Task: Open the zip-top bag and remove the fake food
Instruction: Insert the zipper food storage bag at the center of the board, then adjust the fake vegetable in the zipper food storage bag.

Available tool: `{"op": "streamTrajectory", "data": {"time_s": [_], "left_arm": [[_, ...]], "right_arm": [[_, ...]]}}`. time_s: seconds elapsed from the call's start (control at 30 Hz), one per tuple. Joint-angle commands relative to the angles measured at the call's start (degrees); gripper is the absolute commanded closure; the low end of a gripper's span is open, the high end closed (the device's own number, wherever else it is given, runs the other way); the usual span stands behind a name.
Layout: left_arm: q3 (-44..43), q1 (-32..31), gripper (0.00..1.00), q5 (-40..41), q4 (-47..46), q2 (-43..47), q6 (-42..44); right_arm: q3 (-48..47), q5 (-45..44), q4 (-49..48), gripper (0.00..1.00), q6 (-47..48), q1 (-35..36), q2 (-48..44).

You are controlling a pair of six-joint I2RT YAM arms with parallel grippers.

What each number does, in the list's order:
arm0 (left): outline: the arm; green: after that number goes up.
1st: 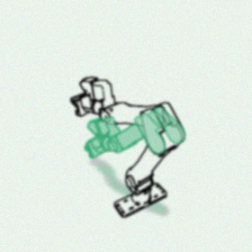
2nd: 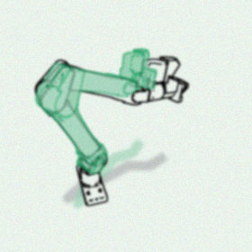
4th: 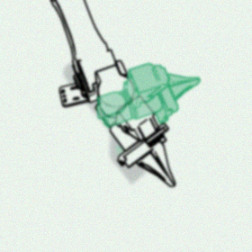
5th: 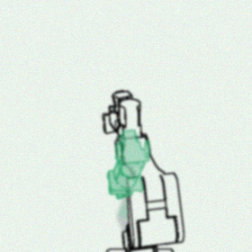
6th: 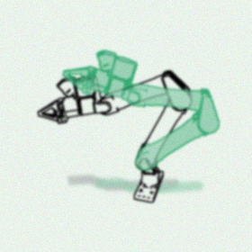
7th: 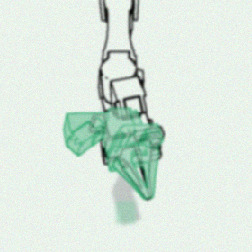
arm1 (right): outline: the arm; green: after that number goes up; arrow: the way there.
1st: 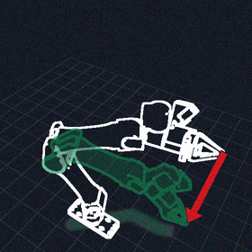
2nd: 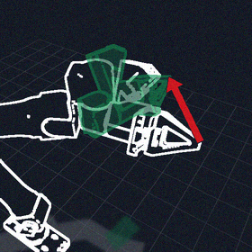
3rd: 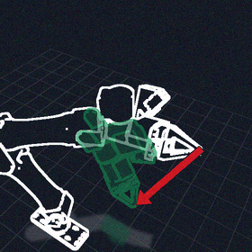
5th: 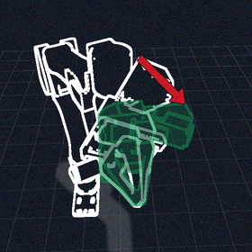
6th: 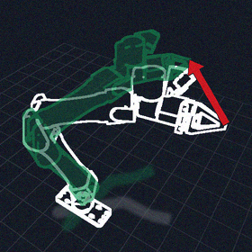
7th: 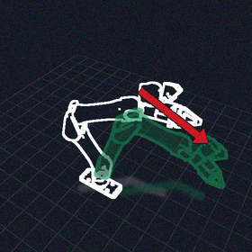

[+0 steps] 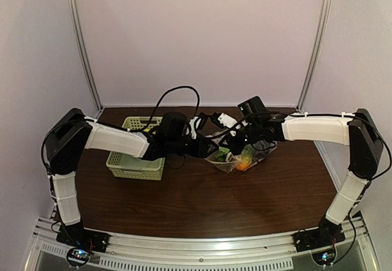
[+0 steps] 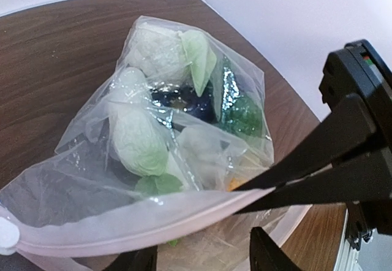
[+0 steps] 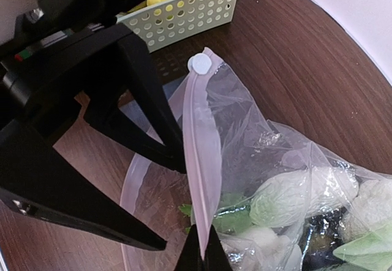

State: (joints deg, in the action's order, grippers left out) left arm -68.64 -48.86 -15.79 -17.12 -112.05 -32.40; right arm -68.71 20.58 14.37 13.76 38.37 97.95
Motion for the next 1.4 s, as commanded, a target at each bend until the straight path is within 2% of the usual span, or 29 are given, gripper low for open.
{"op": "streamTrajectory", "data": {"time_s": [0.0, 0.23, 0.53, 0.7, 0.87, 1.1, 1.17, 1.37], "left_arm": [[-3.5, -0.1, 0.47, 1.2, -1.7, -4.2, -2.3], [-6.0, -0.2, 0.44, 0.7, -4.1, -9.5, -2.5], [-6.4, -0.3, 0.41, 7.4, -3.6, -12.8, -3.3], [-9.5, -0.3, 0.46, 4.9, -3.5, -16.2, -3.7], [-9.5, -0.3, 0.59, 2.7, -4.7, -16.8, -5.1], [-6.8, -0.3, 0.93, 2.5, -8.2, -13.3, -4.6], [-6.8, -0.3, 1.00, 1.7, -7.9, -12.2, -4.1], [-4.2, -0.3, 1.00, 1.1, -4.7, -5.9, -4.8]], "right_arm": [[0.5, 0.0, 0.1, 1.00, 0.2, -0.3, 1.5], [0.4, 0.0, -0.2, 1.00, -1.1, -0.3, 2.7], [-0.2, 0.3, -0.1, 1.00, -1.7, -0.2, 5.2], [-0.4, 0.0, 0.1, 1.00, -1.7, -0.2, 5.5], [-0.3, -1.1, 0.0, 1.00, -1.5, -0.2, 5.1], [-0.2, -1.4, -0.1, 1.00, -1.3, -0.2, 5.4], [-0.3, -1.7, -0.1, 1.00, -1.4, -0.2, 5.6], [-0.4, -4.8, -0.6, 1.00, -2.4, -0.2, 4.5]]}}
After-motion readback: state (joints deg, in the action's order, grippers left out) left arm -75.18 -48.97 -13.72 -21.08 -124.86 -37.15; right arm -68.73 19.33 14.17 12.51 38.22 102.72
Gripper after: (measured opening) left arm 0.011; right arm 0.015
